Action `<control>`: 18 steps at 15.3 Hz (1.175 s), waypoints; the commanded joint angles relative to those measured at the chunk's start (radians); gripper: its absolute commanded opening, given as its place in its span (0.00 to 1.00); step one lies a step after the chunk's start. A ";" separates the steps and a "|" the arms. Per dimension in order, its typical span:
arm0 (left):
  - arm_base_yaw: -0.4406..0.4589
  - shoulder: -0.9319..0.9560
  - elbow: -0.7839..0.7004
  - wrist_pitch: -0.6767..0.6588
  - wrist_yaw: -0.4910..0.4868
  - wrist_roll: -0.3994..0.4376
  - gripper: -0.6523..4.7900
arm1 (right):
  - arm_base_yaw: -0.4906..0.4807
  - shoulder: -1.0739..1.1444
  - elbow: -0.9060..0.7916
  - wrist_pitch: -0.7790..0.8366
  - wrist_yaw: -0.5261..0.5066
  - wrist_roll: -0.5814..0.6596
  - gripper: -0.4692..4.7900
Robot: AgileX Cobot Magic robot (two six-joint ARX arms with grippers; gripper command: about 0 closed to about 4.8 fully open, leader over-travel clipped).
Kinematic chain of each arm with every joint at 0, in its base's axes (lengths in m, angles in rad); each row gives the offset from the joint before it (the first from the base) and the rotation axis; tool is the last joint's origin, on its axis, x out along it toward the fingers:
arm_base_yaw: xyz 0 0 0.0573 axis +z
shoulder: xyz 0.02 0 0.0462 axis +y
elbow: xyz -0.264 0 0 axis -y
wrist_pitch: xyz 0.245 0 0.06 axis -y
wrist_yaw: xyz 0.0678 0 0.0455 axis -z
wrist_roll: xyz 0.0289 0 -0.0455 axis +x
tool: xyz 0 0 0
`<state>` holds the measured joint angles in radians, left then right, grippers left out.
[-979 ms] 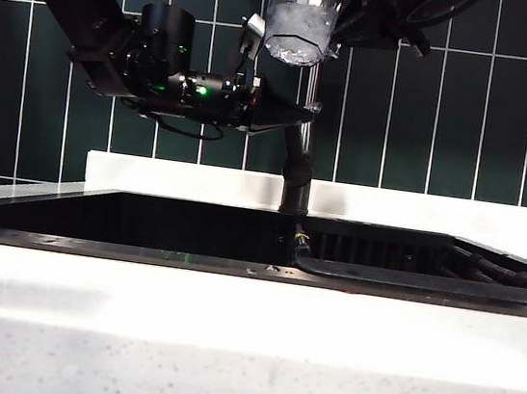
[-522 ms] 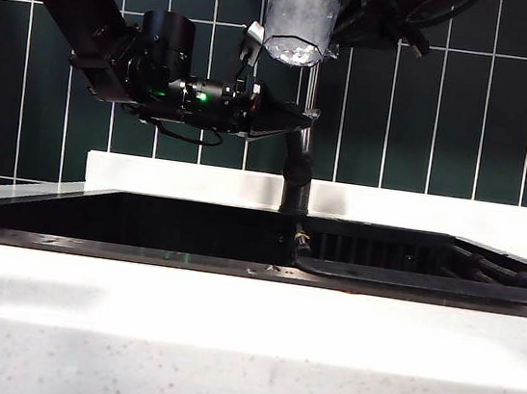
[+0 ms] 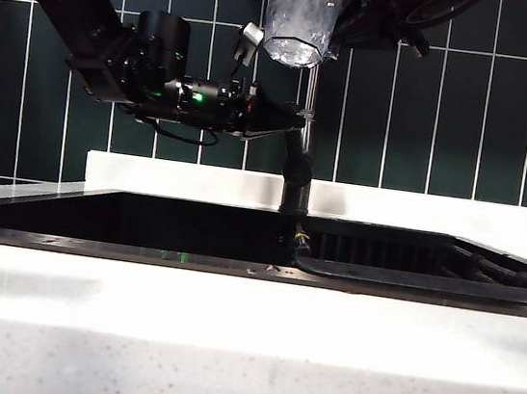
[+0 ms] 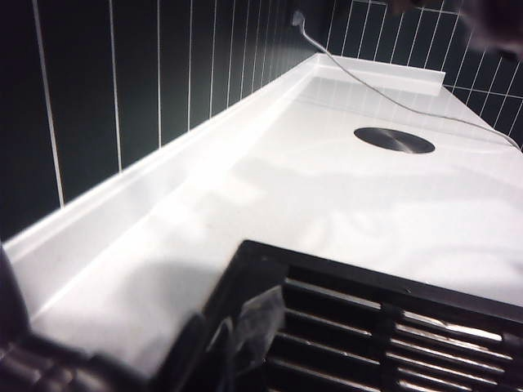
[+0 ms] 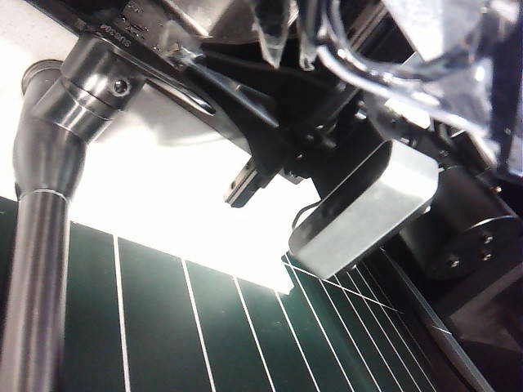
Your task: Pick up the mug next to the sink, go to the faucet to get some water, pour the water into the sink, and finally put the mug back to its place.
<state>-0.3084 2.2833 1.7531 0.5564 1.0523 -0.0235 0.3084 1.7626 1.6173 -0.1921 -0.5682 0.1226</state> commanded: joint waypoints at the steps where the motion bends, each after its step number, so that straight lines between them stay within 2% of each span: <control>1: 0.008 0.087 0.130 -0.011 0.026 -0.084 0.11 | 0.002 -0.009 0.008 0.040 -0.015 0.008 0.09; 7: 0.018 0.139 0.242 -0.078 -0.001 -0.062 0.11 | 0.002 -0.009 0.008 0.039 -0.022 0.008 0.09; 18: 0.055 0.147 0.252 -0.079 -0.019 -0.061 0.11 | 0.002 -0.009 0.008 0.040 -0.022 0.005 0.09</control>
<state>-0.2672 2.4294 1.9957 0.4675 1.1210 -0.0826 0.3084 1.7630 1.6165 -0.1989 -0.5713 0.1181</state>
